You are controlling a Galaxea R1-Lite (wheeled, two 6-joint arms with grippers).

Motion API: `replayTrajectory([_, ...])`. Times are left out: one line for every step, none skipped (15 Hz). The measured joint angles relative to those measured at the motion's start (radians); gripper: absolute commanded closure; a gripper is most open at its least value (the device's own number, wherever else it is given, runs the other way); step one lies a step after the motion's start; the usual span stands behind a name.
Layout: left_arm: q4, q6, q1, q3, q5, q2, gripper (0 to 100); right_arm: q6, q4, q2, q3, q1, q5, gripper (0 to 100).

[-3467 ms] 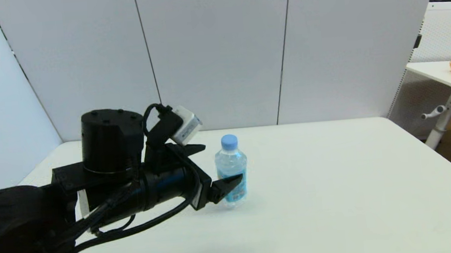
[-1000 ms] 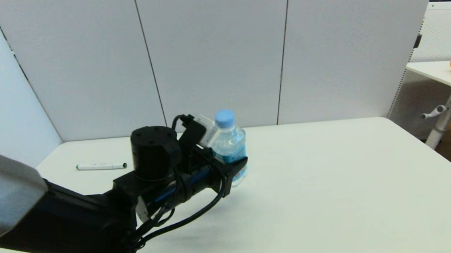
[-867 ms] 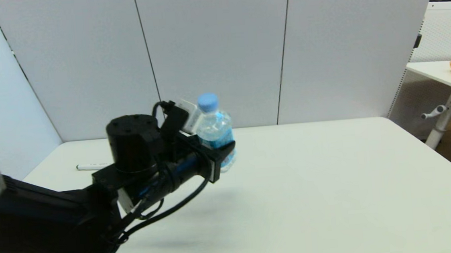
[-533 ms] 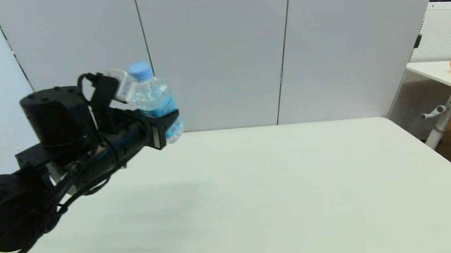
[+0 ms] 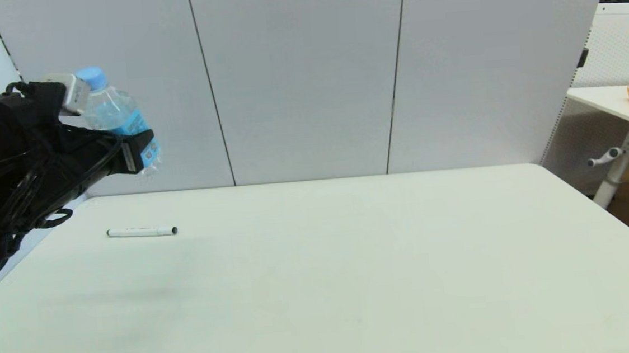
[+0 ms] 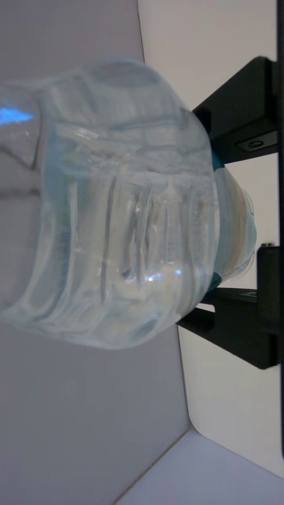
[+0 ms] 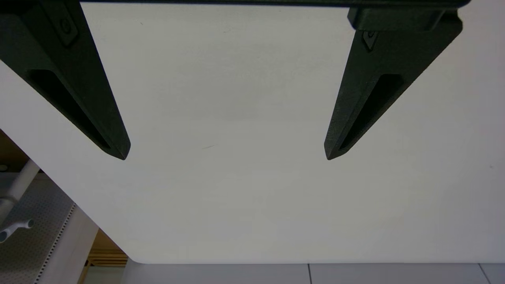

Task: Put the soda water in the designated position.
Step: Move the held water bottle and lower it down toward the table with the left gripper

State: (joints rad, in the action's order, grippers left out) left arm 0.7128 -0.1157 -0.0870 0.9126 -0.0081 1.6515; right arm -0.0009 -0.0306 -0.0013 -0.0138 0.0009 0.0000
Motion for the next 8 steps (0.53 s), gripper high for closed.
replayTrajectory([-0.002,0.000,0.016,0.036,-0.001,0.037,100,0.001,0.000,0.000,0.000,0.000,0.000,0])
replayTrajectory([-0.006,0.001,0.028,0.072,-0.003,0.077,100,0.000,0.000,0.000,0.000,0.000,0.000,0])
replayTrajectory([-0.010,0.001,0.040,0.111,-0.002,0.121,100,0.000,0.000,0.000,0.000,0.000,0.000,0])
replayTrajectory([-0.014,0.001,0.050,0.150,-0.003,0.167,100,0.000,0.000,0.000,0.000,0.000,0.000,0])
replayTrajectory([-0.023,0.000,0.061,0.190,-0.002,0.218,100,0.001,0.000,0.000,0.000,0.000,0.000,0])
replayTrajectory([-0.036,-0.001,0.072,0.222,-0.001,0.264,100,0.000,0.000,0.000,0.000,0.000,0.000,0])
replayTrajectory([-0.049,-0.005,0.086,0.254,-0.002,0.307,100,0.001,0.000,0.000,0.000,0.000,0.000,0])
replayTrajectory([-0.070,-0.015,0.107,0.284,-0.001,0.349,100,0.001,0.000,0.000,0.000,0.000,0.000,0])
